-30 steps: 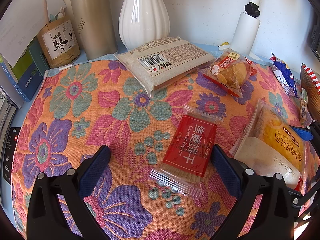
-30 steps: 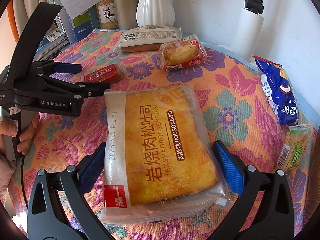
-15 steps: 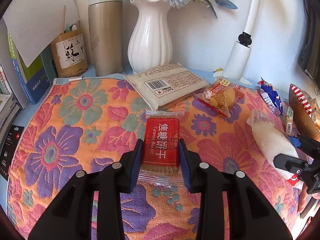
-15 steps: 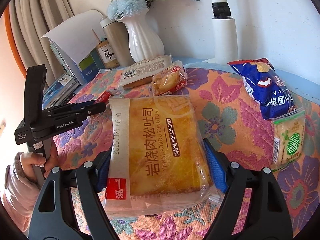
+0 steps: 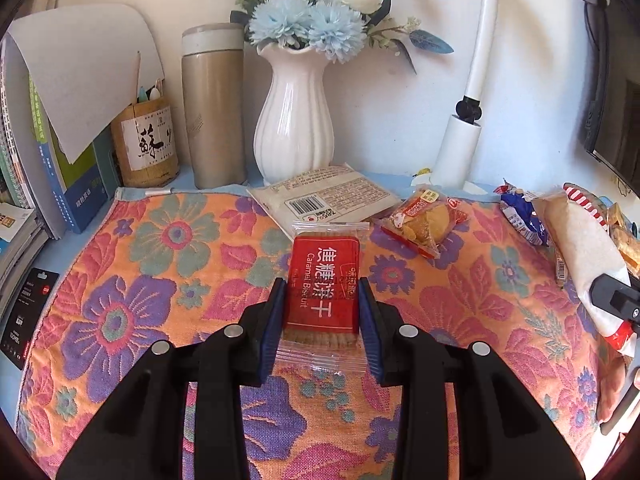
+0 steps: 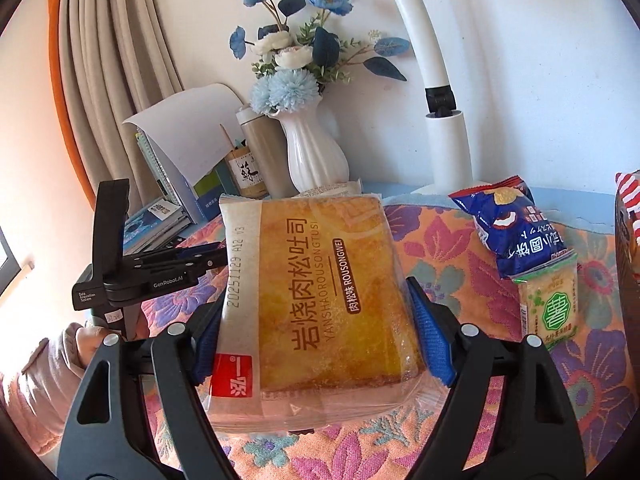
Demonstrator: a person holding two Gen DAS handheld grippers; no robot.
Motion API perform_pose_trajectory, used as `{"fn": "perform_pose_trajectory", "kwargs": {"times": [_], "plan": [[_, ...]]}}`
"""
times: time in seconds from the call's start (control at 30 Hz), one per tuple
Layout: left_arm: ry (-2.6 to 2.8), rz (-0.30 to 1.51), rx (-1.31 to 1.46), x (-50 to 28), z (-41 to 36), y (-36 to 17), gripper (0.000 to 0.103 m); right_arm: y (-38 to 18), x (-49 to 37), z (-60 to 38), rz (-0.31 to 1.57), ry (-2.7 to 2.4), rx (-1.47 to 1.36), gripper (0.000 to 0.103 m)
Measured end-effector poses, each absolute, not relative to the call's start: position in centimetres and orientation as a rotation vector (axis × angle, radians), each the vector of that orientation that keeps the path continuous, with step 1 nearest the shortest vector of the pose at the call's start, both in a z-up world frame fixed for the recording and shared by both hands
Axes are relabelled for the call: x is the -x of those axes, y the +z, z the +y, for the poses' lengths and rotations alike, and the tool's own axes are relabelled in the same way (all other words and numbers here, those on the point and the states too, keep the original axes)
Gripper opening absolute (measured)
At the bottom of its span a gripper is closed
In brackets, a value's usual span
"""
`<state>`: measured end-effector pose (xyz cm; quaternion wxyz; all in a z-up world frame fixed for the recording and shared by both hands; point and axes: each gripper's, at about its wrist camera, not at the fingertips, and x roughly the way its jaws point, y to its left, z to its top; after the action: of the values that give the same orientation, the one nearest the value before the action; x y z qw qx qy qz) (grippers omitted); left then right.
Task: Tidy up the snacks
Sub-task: 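Grasp the red caramel biscuit with the left tool while the right tool grasps the yellow toast bag, then carry both packs to the glass bowl and open both tools to drop them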
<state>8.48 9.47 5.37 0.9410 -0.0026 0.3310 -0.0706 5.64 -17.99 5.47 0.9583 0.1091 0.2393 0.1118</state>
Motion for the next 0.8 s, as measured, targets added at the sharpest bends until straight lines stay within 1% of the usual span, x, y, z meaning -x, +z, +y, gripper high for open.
{"fn": "perform_pose_trajectory", "kwargs": {"times": [0.1,0.23,0.37,0.47,0.5,0.53,0.57,0.67,0.73,0.8], "plan": [[-0.121,0.644,-0.019,-7.9,8.9,6.0,0.034,6.1,-4.6,-17.7,0.431,0.217,-0.202,0.08],[-0.134,0.64,0.011,-7.1,8.0,7.5,0.034,7.3,-2.4,-18.9,0.349,0.211,-0.278,0.08],[-0.174,0.628,0.056,-7.1,5.3,10.6,0.034,10.7,-0.2,-21.8,0.285,0.157,-0.326,0.079],[-0.225,0.602,0.039,-7.7,1.3,13.6,0.034,14.0,1.0,-25.2,0.252,0.114,-0.34,0.077],[-0.247,0.594,0.028,-7.9,-0.3,14.6,0.034,15.2,1.3,-26.5,0.25,0.101,-0.338,0.072],[-0.268,0.587,0.019,-8.1,-2.0,15.5,0.034,16.2,1.8,-27.9,0.243,0.089,-0.334,0.056],[-0.292,0.582,0.013,-8.3,-3.8,16.3,0.034,17.2,2.4,-29.3,0.236,0.064,-0.33,0.053],[-0.359,0.585,-0.014,-9.3,-9.3,17.5,0.034,18.9,2.9,-34.0,0.289,-0.01,-0.338,0.053],[-0.396,0.601,-0.01,-9.6,-12.0,17.4,0.034,18.5,3.3,-36.4,0.349,-0.005,-0.379,0.053],[-0.42,0.631,0.009,-9.5,-13.3,16.5,0.034,17.6,4.6,-37.2,0.374,0.041,-0.409,0.063]]}}
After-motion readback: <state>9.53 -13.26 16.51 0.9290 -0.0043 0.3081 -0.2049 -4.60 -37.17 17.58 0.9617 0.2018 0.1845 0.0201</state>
